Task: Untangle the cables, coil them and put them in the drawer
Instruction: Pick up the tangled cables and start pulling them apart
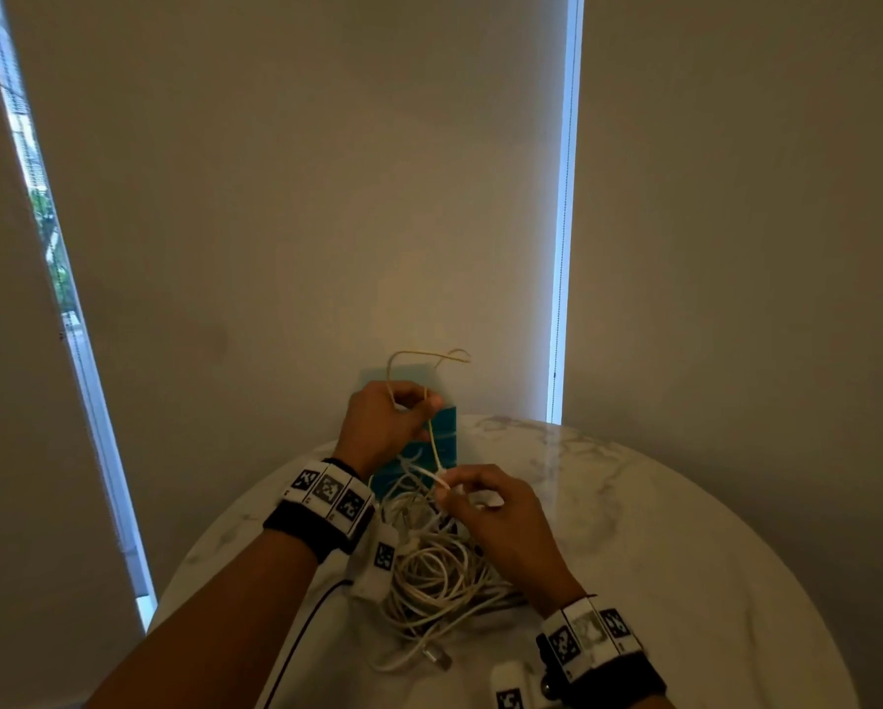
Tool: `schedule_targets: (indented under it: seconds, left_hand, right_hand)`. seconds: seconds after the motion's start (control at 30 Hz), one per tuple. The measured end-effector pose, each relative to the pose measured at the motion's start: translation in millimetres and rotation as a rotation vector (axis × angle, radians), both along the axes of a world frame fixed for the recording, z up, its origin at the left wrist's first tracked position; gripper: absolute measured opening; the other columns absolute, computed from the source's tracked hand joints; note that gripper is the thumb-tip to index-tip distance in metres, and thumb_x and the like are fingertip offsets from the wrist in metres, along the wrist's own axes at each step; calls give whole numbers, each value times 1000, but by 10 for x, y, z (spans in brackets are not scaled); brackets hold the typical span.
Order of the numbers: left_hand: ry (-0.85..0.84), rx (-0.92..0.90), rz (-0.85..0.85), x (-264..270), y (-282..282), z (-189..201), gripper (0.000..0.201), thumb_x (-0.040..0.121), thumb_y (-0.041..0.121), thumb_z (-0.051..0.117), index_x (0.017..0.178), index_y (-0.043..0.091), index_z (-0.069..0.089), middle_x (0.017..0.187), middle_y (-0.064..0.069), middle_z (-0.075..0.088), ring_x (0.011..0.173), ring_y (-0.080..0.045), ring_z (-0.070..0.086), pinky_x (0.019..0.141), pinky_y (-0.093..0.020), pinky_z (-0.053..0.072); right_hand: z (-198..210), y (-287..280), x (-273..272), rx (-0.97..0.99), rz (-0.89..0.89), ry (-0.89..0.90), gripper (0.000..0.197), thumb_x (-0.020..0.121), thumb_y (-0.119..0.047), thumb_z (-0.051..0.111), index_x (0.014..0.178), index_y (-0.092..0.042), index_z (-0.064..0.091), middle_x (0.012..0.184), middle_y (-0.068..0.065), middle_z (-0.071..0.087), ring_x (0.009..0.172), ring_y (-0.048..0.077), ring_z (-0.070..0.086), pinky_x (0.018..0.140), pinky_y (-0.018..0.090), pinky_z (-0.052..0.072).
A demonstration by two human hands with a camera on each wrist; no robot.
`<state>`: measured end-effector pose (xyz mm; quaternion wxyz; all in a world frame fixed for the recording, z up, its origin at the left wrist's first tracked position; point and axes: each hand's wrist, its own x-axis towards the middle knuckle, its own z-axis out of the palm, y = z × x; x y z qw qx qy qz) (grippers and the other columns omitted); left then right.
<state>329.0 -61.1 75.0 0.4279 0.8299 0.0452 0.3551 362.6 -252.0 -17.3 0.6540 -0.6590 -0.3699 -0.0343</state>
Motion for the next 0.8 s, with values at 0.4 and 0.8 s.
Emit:
schedule_targets:
  seconds: [0.4, 0.8]
  left_hand:
    - [25, -35, -338, -233, -416, 88, 20, 97, 31, 79, 104, 12, 83, 92, -6, 82, 82, -24, 81, 82, -38, 65]
    - [207, 411, -121, -421, 93, -34, 16, 90, 44, 83, 102, 34, 84, 99, 21, 80, 88, 6, 72, 84, -27, 60]
  right_hand:
    - [209, -99, -3, 64, -46, 466, 58, 101, -71, 41, 126, -32, 76, 110, -1, 80, 110, 27, 72, 86, 35, 58]
    - [249, -669, 439, 987, 101, 912, 15, 107, -21, 60, 114, -15, 72, 127, 4, 76, 116, 19, 71, 97, 35, 55]
